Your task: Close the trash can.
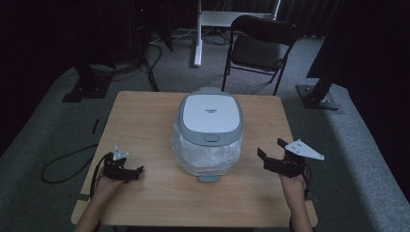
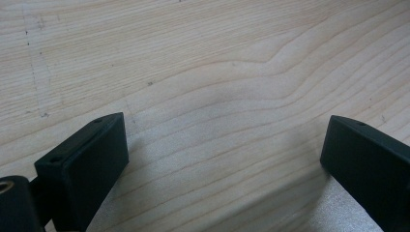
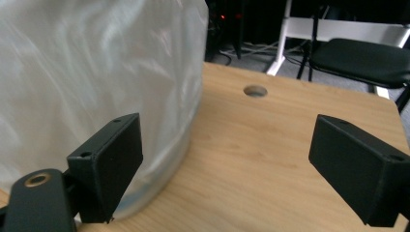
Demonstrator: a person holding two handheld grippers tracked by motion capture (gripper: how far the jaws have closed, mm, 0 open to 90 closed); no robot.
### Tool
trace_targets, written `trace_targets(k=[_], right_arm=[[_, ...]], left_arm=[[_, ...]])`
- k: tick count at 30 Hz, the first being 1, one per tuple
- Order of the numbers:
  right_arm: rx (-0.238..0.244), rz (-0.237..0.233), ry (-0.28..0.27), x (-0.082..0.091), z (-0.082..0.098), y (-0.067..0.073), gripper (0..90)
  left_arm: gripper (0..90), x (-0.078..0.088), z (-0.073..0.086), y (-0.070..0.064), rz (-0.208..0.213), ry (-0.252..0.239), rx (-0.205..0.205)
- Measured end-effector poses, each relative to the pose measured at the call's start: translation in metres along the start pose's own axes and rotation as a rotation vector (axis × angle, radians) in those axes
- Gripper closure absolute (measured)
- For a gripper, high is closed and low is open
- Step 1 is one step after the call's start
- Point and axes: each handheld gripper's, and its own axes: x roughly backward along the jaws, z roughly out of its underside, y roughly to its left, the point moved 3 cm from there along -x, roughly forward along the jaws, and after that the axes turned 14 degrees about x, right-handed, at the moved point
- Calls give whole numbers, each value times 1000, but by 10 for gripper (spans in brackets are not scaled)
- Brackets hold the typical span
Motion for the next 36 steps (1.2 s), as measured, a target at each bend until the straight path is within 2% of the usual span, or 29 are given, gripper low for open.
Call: trace_targets(k=[5, 18, 22, 27, 30, 36], right_arm=[[-21, 7, 39, -3, 20, -3, 115], [-73, 42, 102, -6, 66, -10, 115], [-89, 60, 119, -6, 79, -14, 115], [-94, 83, 167, -7, 97, -20, 115], [-134, 98, 157, -7, 105, -26, 115], [-132, 143, 204, -8, 120, -31, 116]], left_arm=[[39, 0, 0, 0, 0, 0, 1], [39, 0, 0, 1, 4, -1, 5], [39, 0, 0, 1, 4, -2, 7], [39, 0, 0, 1, 3, -2, 6], [39, 1, 0, 1, 4, -3, 8], [39, 1, 0, 1, 2, -3, 7]])
